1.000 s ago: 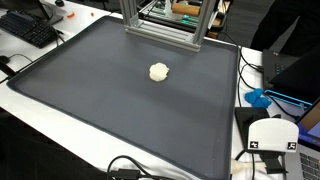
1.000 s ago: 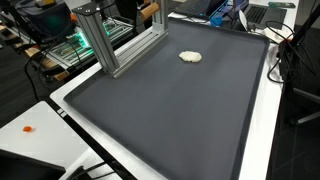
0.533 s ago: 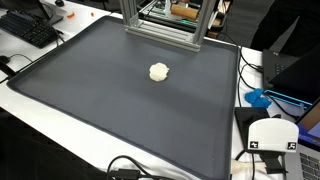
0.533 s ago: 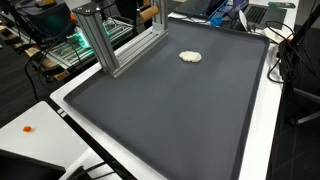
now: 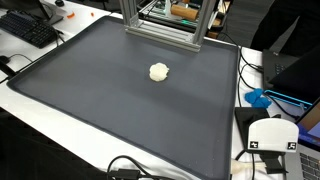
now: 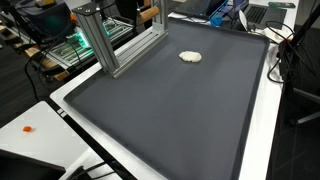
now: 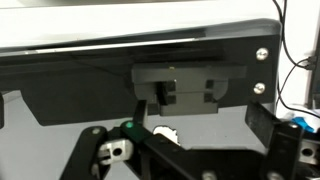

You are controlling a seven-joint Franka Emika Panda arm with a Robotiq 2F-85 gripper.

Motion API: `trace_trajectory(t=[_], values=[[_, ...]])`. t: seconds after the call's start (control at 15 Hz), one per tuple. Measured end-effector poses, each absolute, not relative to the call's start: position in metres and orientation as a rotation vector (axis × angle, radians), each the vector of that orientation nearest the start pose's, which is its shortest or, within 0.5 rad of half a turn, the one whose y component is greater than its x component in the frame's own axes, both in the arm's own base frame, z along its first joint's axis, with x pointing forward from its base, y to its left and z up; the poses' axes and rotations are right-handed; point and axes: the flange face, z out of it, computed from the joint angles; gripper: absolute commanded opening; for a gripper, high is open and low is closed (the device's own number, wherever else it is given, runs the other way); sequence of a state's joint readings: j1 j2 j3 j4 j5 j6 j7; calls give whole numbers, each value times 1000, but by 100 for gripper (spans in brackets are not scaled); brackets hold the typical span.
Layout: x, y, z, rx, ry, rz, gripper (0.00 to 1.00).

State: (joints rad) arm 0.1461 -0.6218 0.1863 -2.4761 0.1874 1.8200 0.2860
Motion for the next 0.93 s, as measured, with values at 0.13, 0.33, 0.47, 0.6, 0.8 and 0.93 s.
trace_trajectory(t=[0.13, 0.33, 0.47, 0.6, 0.8, 0.93], values=[[340, 141, 510, -3079, 46, 43, 100], [352, 148, 529, -3086, 23, -43, 100], [367, 152, 534, -3091, 20, -148, 100], [383, 157, 532, -3090, 18, -241, 100], [403, 162, 517, -3094, 23, -311, 100], [414, 164, 506, -3099, 33, -327, 100]])
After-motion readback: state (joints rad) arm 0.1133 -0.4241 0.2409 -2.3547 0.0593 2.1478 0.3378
